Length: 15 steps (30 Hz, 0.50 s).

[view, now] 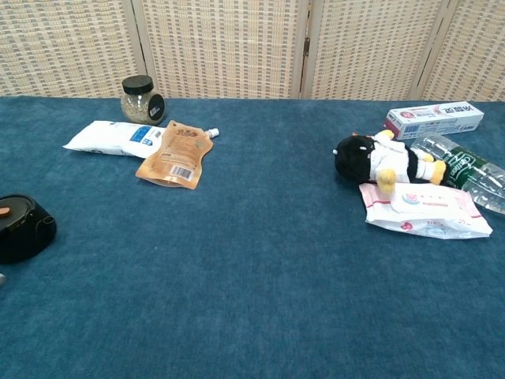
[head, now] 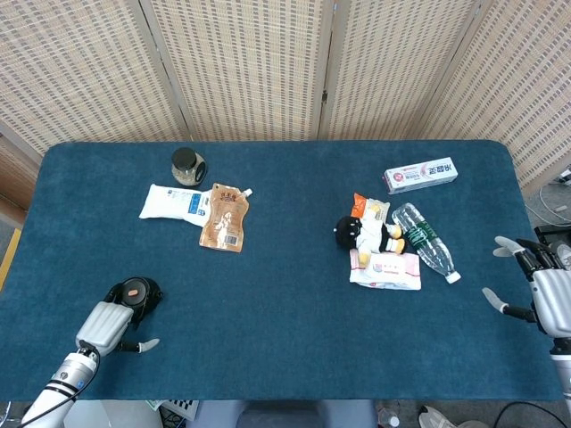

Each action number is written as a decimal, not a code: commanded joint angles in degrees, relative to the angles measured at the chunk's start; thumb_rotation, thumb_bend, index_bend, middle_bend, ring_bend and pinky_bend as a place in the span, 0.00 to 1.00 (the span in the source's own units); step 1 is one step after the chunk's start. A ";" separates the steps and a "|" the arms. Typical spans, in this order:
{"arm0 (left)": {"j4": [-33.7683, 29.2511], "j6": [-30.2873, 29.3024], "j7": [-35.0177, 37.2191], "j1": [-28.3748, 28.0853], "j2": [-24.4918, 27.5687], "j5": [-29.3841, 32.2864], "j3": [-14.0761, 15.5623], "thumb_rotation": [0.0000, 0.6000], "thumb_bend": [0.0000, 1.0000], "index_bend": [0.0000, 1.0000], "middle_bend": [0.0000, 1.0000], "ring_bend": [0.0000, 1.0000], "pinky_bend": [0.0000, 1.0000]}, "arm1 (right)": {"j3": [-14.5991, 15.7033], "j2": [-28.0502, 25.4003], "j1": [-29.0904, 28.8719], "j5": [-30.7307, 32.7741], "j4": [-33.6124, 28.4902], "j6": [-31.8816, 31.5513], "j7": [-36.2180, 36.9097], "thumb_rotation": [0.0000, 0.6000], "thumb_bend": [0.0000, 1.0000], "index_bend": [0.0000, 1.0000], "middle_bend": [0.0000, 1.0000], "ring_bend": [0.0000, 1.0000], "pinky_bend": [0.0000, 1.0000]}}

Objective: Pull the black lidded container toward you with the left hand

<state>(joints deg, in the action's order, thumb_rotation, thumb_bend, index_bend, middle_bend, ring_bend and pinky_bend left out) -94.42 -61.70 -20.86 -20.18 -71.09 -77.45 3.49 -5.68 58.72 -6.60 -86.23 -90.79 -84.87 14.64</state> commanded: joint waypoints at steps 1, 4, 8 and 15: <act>-0.18 0.07 0.15 -0.15 0.01 -0.01 -0.09 0.27 0.10 0.65 0.86 0.67 0.00 | -0.03 0.08 0.08 0.06 0.24 -0.09 0.25 1.00 0.25 0.19 0.33 0.16 0.15; -0.43 0.10 0.78 -0.35 0.05 -0.14 -0.35 0.27 0.10 0.70 0.89 0.69 0.00 | -0.06 0.21 0.13 0.10 0.58 -0.15 0.50 1.00 0.25 0.19 0.33 0.16 0.15; -0.69 -0.02 1.76 -0.74 0.17 -0.77 -0.77 0.18 0.10 0.77 0.93 0.72 0.00 | -0.10 0.43 0.21 0.16 1.04 -0.25 0.92 1.00 0.25 0.19 0.33 0.16 0.15; -0.45 -0.98 4.48 -1.09 0.04 -1.84 -1.79 0.00 0.06 0.85 0.96 0.74 0.00 | -0.17 0.71 0.29 0.18 1.72 -0.37 1.45 1.00 0.25 0.19 0.33 0.16 0.15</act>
<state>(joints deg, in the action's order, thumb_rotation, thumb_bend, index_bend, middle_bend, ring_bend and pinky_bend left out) -94.91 -62.48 -16.71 -21.20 -71.01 -79.13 1.90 -5.85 59.42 -6.32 -86.04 -89.09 -85.23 16.07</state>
